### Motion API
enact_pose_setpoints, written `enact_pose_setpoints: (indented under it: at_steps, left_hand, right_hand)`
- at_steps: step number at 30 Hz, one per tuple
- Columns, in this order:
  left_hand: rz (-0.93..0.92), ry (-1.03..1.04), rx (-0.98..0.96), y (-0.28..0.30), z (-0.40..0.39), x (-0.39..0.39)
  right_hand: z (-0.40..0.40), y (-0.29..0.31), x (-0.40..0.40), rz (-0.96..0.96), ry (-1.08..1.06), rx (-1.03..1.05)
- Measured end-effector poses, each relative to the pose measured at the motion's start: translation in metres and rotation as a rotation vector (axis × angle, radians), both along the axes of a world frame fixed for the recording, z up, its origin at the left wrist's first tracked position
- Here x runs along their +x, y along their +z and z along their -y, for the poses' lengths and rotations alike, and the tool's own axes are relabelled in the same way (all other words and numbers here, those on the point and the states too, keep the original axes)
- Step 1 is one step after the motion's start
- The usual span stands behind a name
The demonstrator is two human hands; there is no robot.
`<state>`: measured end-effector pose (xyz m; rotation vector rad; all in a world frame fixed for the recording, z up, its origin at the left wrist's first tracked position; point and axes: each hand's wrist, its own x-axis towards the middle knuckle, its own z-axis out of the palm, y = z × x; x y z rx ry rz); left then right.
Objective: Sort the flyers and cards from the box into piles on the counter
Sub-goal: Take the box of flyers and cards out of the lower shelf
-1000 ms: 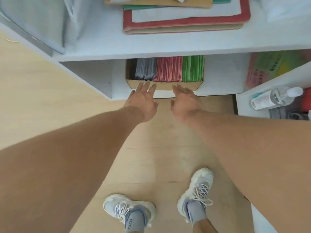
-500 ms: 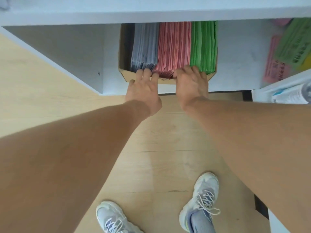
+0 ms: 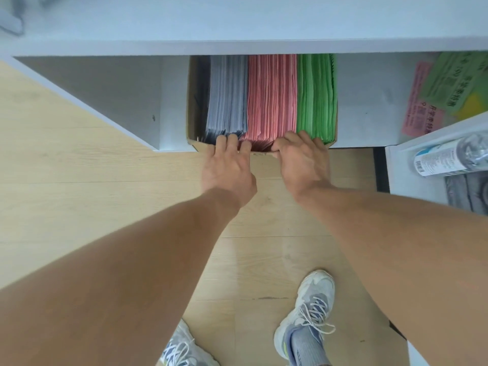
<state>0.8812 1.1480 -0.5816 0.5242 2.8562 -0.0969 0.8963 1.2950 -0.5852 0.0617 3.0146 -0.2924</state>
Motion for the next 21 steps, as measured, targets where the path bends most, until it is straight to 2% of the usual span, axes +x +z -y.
enact_pose_setpoints:
  at_steps: [3,7,9,11,13,15,17,19,21]
  left_hand:
    - [-0.019,0.004,0.076,-0.001,0.005,0.002]
    - [-0.218,0.066,0.485,0.010,0.017,-0.013]
    - [-0.333,0.173,0.541,0.012,0.024,-0.031]
    - [-0.387,0.296,0.495,0.007,0.033,-0.053]
    - [-0.320,0.406,0.507,0.004,0.043,-0.074]
    - [-0.115,0.552,0.519,0.005,0.046,-0.086]
    - [0.110,0.674,0.442,0.002,0.045,-0.090]
    - [0.238,0.709,0.348,-0.002,0.043,-0.083]
    - [0.245,0.738,0.346,-0.005,0.043,-0.076]
  right_hand:
    - [-0.005,-0.005,0.009,-0.037,0.054,0.005]
    - [-0.014,-0.006,0.008,-0.229,0.116,-0.155]
    - [-0.017,-0.007,-0.010,-0.296,0.049,-0.176]
    - [-0.023,-0.005,-0.037,-0.296,-0.146,-0.144]
    - [-0.032,-0.001,-0.061,-0.189,-0.380,-0.167]
    - [-0.043,-0.003,-0.073,-0.001,-0.565,-0.259]
    - [-0.049,-0.009,-0.072,0.107,-0.611,-0.294]
    - [-0.052,-0.015,-0.062,0.076,-0.588,-0.294]
    - [-0.056,-0.020,-0.053,0.007,-0.617,-0.320]
